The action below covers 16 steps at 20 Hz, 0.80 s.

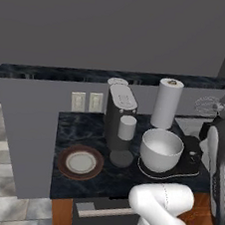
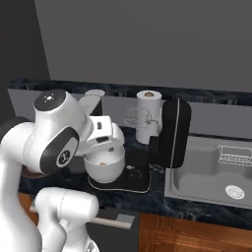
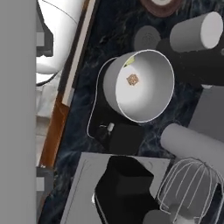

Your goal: Add butter and sugar cubes to the stand mixer bowl and then turn on the stand mixer to begin making frosting.

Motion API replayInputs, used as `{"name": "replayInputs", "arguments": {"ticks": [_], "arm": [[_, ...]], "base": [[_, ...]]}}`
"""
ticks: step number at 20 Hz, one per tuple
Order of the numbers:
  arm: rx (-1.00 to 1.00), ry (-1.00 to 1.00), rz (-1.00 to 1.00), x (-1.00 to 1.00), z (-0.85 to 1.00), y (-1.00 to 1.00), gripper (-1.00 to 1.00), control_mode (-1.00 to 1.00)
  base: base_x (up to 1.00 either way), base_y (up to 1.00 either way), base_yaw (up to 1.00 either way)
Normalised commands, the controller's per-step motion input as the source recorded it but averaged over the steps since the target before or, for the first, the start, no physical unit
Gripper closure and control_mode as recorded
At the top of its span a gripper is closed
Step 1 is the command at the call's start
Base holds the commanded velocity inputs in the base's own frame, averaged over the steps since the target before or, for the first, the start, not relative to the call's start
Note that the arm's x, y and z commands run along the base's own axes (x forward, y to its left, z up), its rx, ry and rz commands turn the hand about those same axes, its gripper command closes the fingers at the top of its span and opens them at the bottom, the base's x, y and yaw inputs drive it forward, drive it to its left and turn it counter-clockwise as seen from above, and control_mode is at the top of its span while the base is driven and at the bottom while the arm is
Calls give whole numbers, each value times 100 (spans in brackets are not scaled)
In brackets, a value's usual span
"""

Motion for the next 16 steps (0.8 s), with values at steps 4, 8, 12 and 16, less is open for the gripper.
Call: {"name": "replayInputs", "arguments": {"ticks": [4, 8, 12, 16], "arm": [[1, -14, -7, 0, 0, -46, -100, -100], [3, -13, -4, 0, 0, -53, -100, -100], [1, -12, 0, 5, 0, -51, -100, -100], [4, -11, 0, 2, 0, -61, -100, -100]], "base": [[0, 0, 0], [0, 0, 0], [0, 0, 0], [0, 0, 0]]}}
